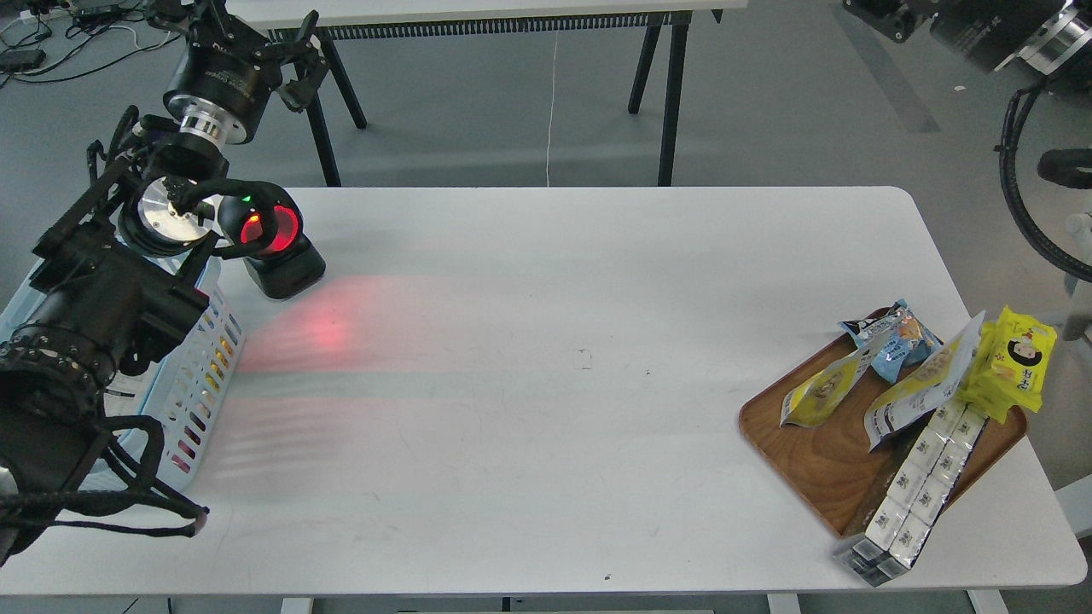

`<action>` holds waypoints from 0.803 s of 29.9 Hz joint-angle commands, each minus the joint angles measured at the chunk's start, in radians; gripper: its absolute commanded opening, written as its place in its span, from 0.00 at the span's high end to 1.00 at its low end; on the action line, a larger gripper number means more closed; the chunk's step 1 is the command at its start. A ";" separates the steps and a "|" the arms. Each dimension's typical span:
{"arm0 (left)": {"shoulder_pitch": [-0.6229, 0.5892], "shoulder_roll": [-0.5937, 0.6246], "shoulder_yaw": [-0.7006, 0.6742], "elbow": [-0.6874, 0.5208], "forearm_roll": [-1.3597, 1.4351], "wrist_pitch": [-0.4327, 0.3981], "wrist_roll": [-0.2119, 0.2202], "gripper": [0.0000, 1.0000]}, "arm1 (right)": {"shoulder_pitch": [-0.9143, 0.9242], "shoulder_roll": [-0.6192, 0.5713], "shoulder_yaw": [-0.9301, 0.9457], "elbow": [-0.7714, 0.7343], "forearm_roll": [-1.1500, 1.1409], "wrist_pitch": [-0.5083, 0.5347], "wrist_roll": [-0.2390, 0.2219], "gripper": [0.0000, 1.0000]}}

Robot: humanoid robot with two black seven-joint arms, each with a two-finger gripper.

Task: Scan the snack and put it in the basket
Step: 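Move the right gripper down toward the wooden tray of snacks, then lower the right gripper onto the yellow snack bag and close it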

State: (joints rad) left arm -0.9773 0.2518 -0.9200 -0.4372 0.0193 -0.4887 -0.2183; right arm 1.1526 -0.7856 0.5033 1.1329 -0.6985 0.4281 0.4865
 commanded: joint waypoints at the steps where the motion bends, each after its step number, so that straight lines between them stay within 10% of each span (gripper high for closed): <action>1: -0.014 -0.006 0.000 -0.003 -0.001 0.000 0.002 0.00 | 0.110 -0.037 -0.161 0.091 -0.208 0.001 0.002 0.01; 24: -0.017 -0.005 0.001 -0.006 -0.001 0.000 0.004 0.00 | 0.567 0.046 -0.868 0.450 -1.058 -0.006 0.002 0.02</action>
State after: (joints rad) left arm -0.9929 0.2452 -0.9192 -0.4433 0.0183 -0.4887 -0.2170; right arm 1.7130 -0.7328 -0.3160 1.5188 -1.6401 0.4220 0.4888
